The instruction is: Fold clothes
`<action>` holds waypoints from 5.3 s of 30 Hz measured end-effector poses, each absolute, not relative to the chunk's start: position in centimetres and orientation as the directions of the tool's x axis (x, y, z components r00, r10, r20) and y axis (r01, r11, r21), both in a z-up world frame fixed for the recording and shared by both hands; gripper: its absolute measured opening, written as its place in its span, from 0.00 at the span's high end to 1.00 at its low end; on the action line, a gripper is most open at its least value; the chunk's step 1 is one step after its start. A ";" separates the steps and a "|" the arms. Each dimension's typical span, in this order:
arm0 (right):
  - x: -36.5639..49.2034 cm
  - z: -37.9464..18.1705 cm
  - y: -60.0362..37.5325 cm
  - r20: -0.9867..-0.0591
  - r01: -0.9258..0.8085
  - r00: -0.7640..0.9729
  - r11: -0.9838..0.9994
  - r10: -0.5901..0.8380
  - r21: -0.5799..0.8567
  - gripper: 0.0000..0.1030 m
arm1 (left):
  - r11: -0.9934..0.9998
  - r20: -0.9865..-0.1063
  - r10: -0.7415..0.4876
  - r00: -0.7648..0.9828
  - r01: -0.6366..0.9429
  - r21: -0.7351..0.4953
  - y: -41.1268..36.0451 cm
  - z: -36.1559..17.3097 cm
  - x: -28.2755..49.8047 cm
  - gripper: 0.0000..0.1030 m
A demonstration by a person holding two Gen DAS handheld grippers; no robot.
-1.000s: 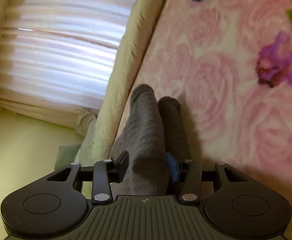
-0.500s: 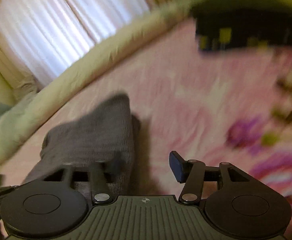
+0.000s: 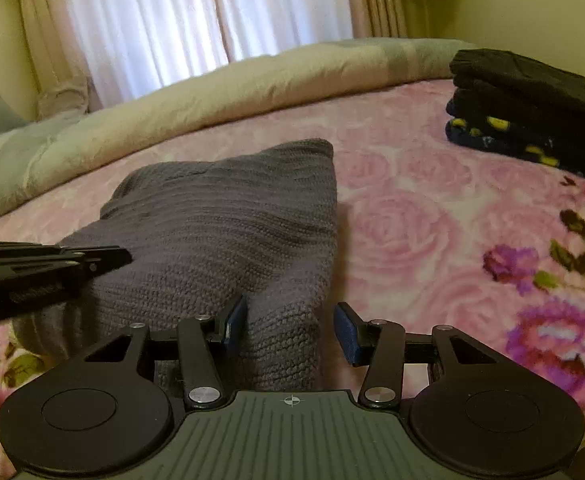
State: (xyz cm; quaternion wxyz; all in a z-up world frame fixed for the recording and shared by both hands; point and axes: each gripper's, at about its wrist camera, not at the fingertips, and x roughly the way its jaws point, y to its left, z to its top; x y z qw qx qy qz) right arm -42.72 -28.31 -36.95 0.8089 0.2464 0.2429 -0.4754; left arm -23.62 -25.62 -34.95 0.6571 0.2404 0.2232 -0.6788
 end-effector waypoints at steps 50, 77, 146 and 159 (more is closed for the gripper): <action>-40.9 -35.0 -21.5 -0.616 0.936 0.317 0.345 -0.721 0.077 0.55 | 0.266 -0.693 -0.694 0.194 0.964 0.002 -16.7 -34.8 -20.5 0.96; -37.6 -35.6 -25.5 -0.590 0.895 0.405 0.436 -0.698 0.099 0.55 | 0.114 -0.645 -0.756 0.114 0.993 0.042 -23.1 -35.7 -22.2 0.94; -34.6 -37.1 -38.7 -0.767 0.956 0.170 0.293 -0.619 -0.025 0.55 | 0.231 -0.716 -0.652 0.249 0.965 0.125 -33.1 -36.4 -19.1 0.76; -37.1 -33.6 -40.0 -0.692 0.949 0.267 0.307 -0.671 0.069 0.55 | 0.304 -0.682 -0.655 0.325 0.940 0.156 -35.1 -32.6 -17.9 0.77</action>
